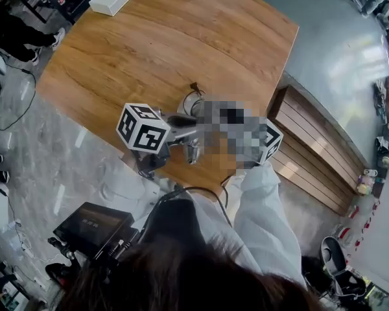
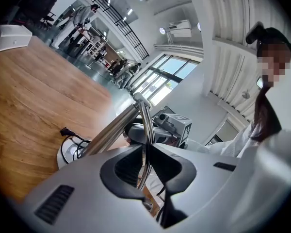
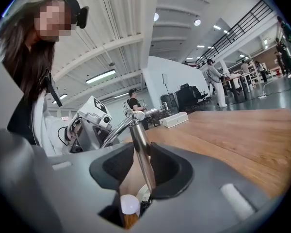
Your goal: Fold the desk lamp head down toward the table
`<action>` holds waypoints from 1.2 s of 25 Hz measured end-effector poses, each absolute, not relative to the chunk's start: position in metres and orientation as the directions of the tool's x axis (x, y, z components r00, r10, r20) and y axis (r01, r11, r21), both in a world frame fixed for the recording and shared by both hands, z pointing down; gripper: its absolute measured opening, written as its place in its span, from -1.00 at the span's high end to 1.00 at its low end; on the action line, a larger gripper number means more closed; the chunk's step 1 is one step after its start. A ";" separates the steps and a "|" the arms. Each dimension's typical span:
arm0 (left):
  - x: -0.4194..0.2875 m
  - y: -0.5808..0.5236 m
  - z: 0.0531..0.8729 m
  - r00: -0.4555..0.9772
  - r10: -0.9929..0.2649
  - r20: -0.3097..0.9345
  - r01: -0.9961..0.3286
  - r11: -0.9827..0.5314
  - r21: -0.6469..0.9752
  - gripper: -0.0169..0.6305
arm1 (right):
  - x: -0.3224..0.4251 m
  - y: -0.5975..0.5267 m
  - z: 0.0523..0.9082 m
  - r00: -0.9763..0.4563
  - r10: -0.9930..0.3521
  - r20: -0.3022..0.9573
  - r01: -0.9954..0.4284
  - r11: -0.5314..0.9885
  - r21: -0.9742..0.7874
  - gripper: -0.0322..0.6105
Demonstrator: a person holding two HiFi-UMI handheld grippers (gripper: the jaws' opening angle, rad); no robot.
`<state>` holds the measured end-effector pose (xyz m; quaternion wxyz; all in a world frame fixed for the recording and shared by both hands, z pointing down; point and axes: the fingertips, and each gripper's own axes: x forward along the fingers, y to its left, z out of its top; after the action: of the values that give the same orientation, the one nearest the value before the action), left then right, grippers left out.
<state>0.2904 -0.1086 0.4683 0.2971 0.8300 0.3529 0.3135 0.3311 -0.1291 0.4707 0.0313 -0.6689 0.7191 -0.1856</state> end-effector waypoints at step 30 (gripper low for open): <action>0.262 -0.137 0.327 0.964 0.244 0.108 0.220 -0.956 0.191 0.94 | 0.296 -0.071 0.357 0.445 -0.884 0.144 -0.864 -0.466 -0.190 0.89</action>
<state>0.2625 -0.1372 0.3275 0.0892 0.9869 0.1175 0.0655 0.2963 -0.0712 0.3568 0.0444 -0.8490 0.5146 -0.1116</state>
